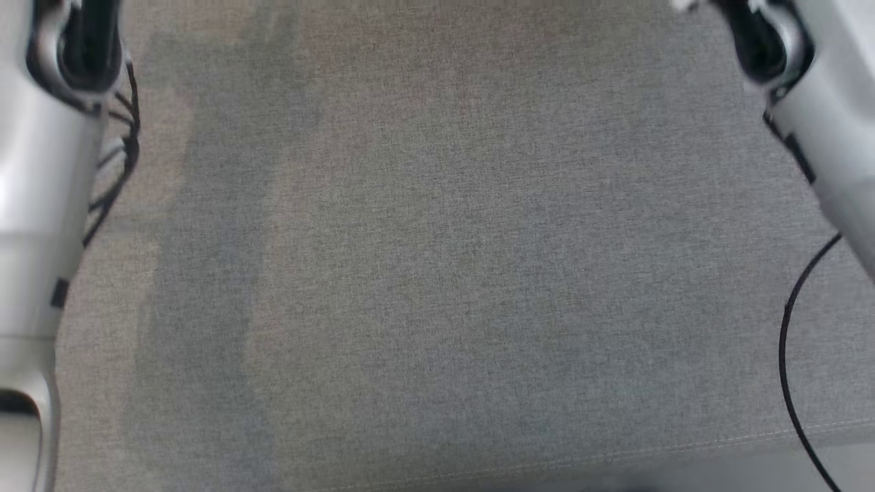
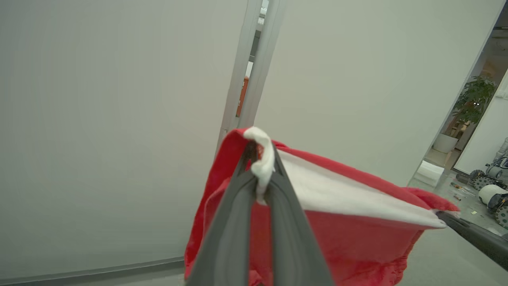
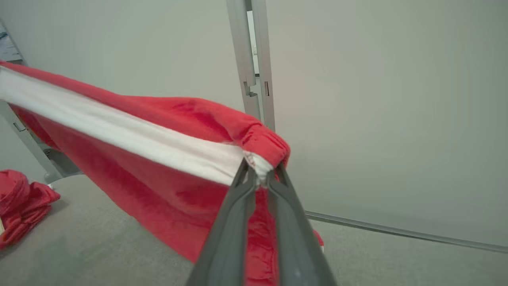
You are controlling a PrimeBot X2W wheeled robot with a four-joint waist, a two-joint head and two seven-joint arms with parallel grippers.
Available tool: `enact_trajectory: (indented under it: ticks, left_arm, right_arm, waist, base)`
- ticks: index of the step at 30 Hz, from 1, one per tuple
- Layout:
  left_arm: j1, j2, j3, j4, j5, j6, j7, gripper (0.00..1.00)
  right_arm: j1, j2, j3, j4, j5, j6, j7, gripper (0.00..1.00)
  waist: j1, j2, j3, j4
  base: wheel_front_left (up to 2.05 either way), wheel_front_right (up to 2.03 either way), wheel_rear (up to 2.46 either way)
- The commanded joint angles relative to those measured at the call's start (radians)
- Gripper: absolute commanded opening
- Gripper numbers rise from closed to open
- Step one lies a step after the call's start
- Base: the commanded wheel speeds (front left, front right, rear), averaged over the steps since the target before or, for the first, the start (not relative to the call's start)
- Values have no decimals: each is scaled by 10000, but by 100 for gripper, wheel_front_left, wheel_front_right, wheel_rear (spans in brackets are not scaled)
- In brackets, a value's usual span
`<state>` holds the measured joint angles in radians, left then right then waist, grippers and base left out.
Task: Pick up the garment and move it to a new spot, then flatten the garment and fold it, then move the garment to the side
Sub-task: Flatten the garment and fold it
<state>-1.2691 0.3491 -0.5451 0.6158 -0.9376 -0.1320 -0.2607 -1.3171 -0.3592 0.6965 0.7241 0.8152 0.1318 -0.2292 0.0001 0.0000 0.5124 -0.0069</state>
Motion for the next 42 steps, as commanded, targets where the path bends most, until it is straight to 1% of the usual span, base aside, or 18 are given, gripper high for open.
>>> enact_trajectory:
  ticks: [1, 2, 7, 10, 15, 19, 23, 25, 29, 33, 37, 42]
  left_arm:
    - [966, 120, 314, -297, 208, 31, -51, 0]
    - [1546, 98, 606, -589, 375, 31, -54, 0]
    - [4985, -495, 1908, -2143, 1263, 82, -59, 0]
    - [6707, -939, 2317, -2767, 1792, 75, -60, 0]
    - [9100, -1558, 2686, -3460, 2295, 56, -60, 0]
    - [10426, -1848, 2696, -3745, 2647, 44, -60, 0]
    - [11568, -2121, 3044, -3958, 2840, 39, -61, 0]
    - [12043, -2173, 3126, -4060, 2999, 39, -62, 0]
    - [12733, -2166, 3303, -4161, 3020, 37, -62, 0]
    - [13092, -2082, 3173, -4292, 3178, 36, -61, 0]
    - [12954, -1978, 3023, -4325, 3354, 35, -60, 0]
    - [12013, -1501, 2680, -4253, 3601, 33, -58, 0]
  right_arm:
    - [695, -239, 92, -218, 182, -21, -132, 0]
    - [1088, -344, 127, -434, 260, -21, -187, 0]
    - [3628, -938, 10, -1660, 530, -27, -350, 0]
    - [5024, -1257, -350, -2305, 371, -30, -367, 0]
    - [7459, -1240, -1044, -3394, 48, -29, -368, 0]
    - [9166, -1142, -1452, -4003, -302, -27, -369, 0]
    - [10647, -1011, -1956, -4525, -628, -29, -346, 0]
    - [11415, -838, -2239, -4876, -715, -29, -230, 0]
    - [12806, -638, -2812, -5705, -1269, -31, 166, 0]
    - [13863, -233, -3486, -6496, -1647, -29, 634, 0]
    - [14190, 192, -3870, -6991, -1971, -28, 968, 0]
    - [13806, 578, -4136, -7245, -2257, -20, 1255, 0]
  waist:
    - [-1, 0, -456, -27]
    - [-1, 0, -563, -39]
    - [-1, 0, -1160, 111]
    - [-1, 0, -1496, 215]
    - [-1, 0, -2045, 298]
    - [-1, 0, -2472, 370]
    - [-1, 0, -2910, 405]
    - [-1, 0, -3089, 417]
    - [-1, 0, -3286, 448]
    - [-1, 0, -3426, 399]
    - [-1, 0, -3555, 287]
    - [-1, 0, -3528, 161]
  base:
    - [0, 0, 0]
    - [0, 0, 0]
    - [0, 0, 0]
    - [0, 0, 0]
    - [0, 0, 0]
    - [0, 0, 0]
    - [0, 0, 0]
    - [0, 0, 0]
    - [0, 0, 0]
    - [0, 0, 0]
    - [0, 0, 0]
    - [0, 0, 0]
